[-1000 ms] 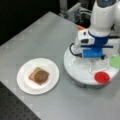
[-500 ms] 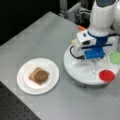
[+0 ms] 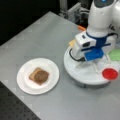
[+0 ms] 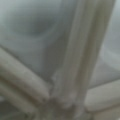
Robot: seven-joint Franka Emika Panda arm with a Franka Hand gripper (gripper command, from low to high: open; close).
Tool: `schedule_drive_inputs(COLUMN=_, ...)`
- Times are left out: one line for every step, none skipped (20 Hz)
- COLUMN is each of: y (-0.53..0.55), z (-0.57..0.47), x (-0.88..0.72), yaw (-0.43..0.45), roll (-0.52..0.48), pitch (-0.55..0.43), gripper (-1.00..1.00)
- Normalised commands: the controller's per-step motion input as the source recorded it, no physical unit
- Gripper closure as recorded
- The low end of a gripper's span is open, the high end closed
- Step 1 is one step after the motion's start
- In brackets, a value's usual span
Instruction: Ingredient selection for cheeseburger or sandwich
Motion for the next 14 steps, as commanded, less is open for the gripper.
schedule_drive_inputs(y=0.29, z=-0.06, x=0.41, yaw=0.512, roll=-0.002, pitch=0.070, gripper=-1.00)
schedule_drive_inputs(y=0.28, z=-0.05, x=0.41, yaw=0.487, roll=-0.009, pitch=0.064, gripper=-1.00)
schedule_drive_inputs(y=0.29, z=-0.06, x=0.42, yaw=0.463, roll=-0.010, pitch=0.060, gripper=-1.00)
schedule_drive_inputs(y=0.31, z=-0.05, x=0.43, yaw=0.434, roll=-0.010, pitch=0.062, gripper=-1.00)
schedule_drive_inputs(y=0.32, z=-0.05, x=0.43, yaw=0.404, roll=-0.011, pitch=0.065, gripper=-1.00)
schedule_drive_inputs(y=0.33, z=-0.05, x=0.43, yaw=0.364, roll=-0.012, pitch=0.062, gripper=-1.00)
schedule_drive_inputs(y=0.33, z=-0.05, x=0.44, yaw=0.334, roll=-0.014, pitch=0.065, gripper=-1.00)
schedule_drive_inputs(y=0.33, z=-0.05, x=0.44, yaw=0.310, roll=-0.012, pitch=0.067, gripper=-1.00)
schedule_drive_inputs(y=0.34, z=-0.05, x=0.44, yaw=0.290, roll=-0.017, pitch=0.064, gripper=-1.00)
schedule_drive_inputs(y=0.34, z=-0.05, x=0.45, yaw=0.284, roll=-0.021, pitch=0.061, gripper=-1.00)
schedule_drive_inputs(y=0.34, z=-0.05, x=0.45, yaw=0.282, roll=-0.021, pitch=0.061, gripper=-1.00)
schedule_drive_inputs(y=0.34, z=-0.05, x=0.46, yaw=0.288, roll=-0.020, pitch=0.066, gripper=-1.00)
schedule_drive_inputs(y=0.34, z=-0.05, x=0.46, yaw=0.296, roll=-0.025, pitch=0.065, gripper=-1.00)
schedule_drive_inputs(y=0.35, z=-0.06, x=0.47, yaw=0.302, roll=-0.028, pitch=0.062, gripper=-1.00)
